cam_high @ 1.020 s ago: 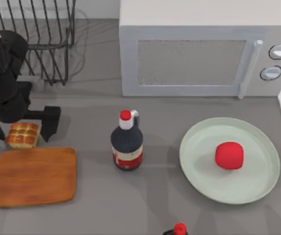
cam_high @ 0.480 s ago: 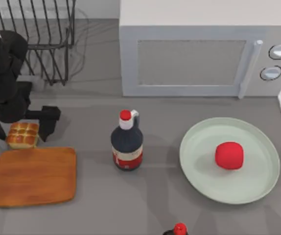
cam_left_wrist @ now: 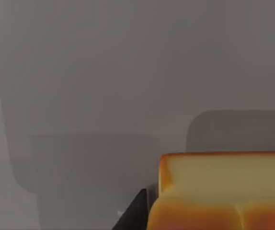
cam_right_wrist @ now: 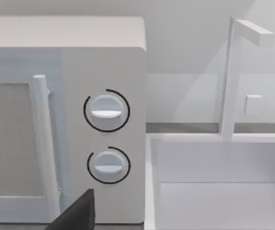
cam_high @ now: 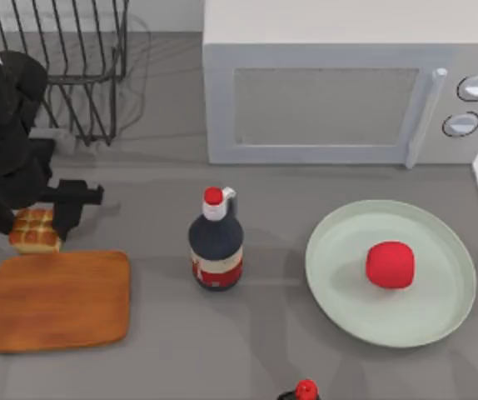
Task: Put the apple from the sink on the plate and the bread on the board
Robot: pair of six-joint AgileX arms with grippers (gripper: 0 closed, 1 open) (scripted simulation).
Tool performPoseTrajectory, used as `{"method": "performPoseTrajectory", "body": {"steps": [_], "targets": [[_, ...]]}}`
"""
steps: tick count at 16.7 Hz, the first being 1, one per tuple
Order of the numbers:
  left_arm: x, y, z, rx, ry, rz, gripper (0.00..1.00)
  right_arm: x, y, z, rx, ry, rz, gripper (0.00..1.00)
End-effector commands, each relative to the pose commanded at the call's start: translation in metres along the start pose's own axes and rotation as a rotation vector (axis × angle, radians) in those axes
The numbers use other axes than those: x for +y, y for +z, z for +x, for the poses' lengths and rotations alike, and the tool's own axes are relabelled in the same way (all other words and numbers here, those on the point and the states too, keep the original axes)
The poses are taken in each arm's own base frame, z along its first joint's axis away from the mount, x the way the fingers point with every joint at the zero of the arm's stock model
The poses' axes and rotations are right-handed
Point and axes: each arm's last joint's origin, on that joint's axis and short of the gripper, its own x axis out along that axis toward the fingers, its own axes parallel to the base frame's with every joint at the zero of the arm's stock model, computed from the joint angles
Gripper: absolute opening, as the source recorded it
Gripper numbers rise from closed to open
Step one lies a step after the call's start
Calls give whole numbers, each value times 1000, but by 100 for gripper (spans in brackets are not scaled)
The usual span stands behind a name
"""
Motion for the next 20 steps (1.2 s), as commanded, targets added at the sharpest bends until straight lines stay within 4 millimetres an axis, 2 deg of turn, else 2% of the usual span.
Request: {"method": "performPoseTrajectory", "body": {"steps": [5,6,9,17,20], "targets": [[0,0,0,0,0,0,0,0,0,0,0,0,0,100],[1,1,-12,-25,0,-1,0,0,0,0,0,0,0,100],[-1,4,-25,-35,0,6,0,0,0,0,0,0,0,100],[0,1,-109,-21,0,-1,0,0,0,0,0,0,0,100],[1,1,-112,-25,0,-1,0,0,0,0,0,0,0,100]]}}
